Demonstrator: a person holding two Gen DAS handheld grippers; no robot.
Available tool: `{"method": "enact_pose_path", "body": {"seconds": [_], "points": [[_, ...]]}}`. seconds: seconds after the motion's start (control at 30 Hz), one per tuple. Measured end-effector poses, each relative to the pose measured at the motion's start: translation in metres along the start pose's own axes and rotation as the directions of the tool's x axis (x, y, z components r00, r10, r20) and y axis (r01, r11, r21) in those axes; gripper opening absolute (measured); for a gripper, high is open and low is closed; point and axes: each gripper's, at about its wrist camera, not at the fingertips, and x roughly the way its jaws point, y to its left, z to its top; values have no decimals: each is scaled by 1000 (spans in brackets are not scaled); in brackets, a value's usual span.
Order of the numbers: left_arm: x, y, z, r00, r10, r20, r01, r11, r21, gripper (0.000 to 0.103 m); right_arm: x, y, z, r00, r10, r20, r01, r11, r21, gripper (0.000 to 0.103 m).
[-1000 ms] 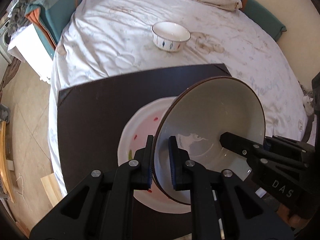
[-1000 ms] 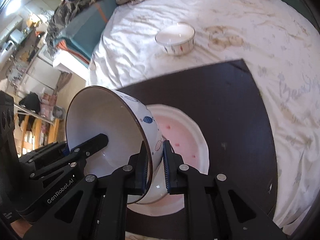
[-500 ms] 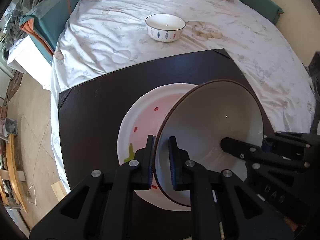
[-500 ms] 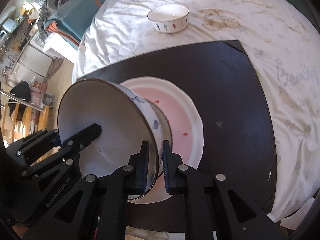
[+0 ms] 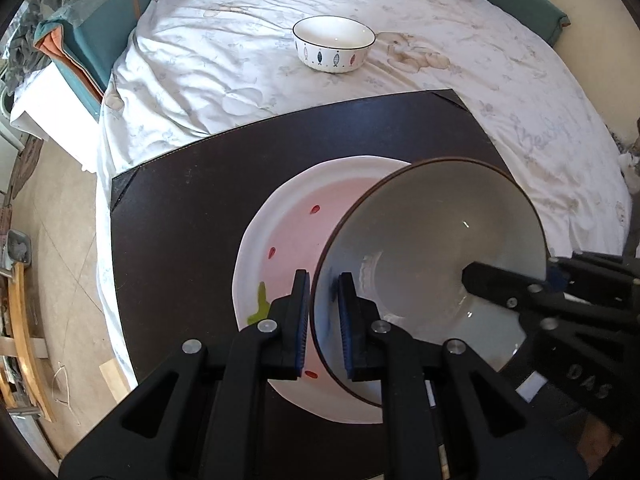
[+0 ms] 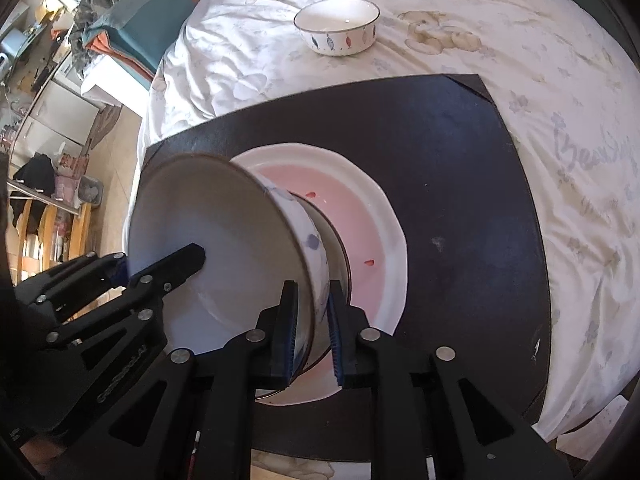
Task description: Organize plates and bowls
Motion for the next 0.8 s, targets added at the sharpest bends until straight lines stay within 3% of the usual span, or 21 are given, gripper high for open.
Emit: {"method": "enact_pose_path", "body": {"seconds": [0.27, 0.47, 0.6, 0.77, 0.8], "points": [[2, 0, 0, 1000, -14, -9, 14, 1000, -2, 12, -9, -7, 2, 999, 35, 16, -36, 999, 25, 24], [3, 0, 0, 1000, 0, -9, 0, 1000, -1, 12, -24, 0, 2, 994, -52, 98, 57, 997, -54, 25], [-3, 3, 2, 1000, -22, 10, 22, 999, -31, 12, -18, -2, 3, 994, -75, 78, 80, 994, -70, 25], [-8, -3, 7, 998, -27, 58, 27, 1000, 4, 9, -15, -10, 7, 998, -21, 63, 23, 999, -35, 25], [-7, -3, 8, 998, -26, 56, 26, 1000, -1, 8, -13, -12, 8, 998, -3, 55, 5, 999, -31, 21]]}}
